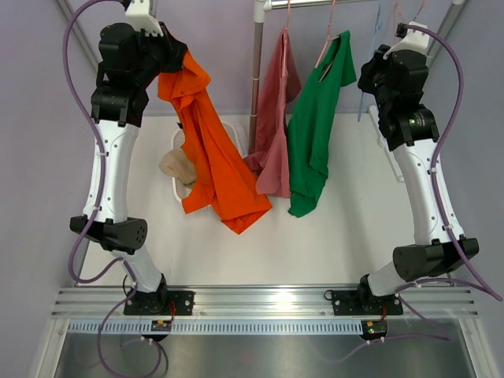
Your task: Remove the t-shirt from the hanger
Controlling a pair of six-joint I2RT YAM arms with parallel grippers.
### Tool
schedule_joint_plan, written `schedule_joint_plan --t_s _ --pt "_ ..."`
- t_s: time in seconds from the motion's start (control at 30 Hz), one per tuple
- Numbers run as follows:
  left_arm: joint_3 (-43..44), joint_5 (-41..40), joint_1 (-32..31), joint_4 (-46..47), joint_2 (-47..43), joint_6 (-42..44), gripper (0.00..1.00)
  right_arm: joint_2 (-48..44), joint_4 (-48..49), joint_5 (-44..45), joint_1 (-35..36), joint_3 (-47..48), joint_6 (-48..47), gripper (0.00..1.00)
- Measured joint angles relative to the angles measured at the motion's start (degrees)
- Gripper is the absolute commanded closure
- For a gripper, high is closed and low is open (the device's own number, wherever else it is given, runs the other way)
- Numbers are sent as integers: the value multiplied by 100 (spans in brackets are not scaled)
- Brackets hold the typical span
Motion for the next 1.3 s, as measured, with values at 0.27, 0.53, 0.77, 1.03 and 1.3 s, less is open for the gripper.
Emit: schedule_joint_plan --t_s 0.27,0.53,0.77,1.03,1.3 --pt "-776 -94 7 765 341 2 100 -446 -380 -24 -2 -929 269 40" --pt "-1322 -621 7 957 1176 50 100 -861 -994 -24 74 -592 435 38" --pt "-2116 -835 7 966 1687 -76 86 -852 -1825 -133 531 1019 627 38" --pt "-2868 -601 2 815 1521 -697 1 802 -2470 -774 551 3512 933 40" --pt "-3434 -1322 -876 656 -232 -116 1 2479 -2837 -1268 551 4232 1353 42"
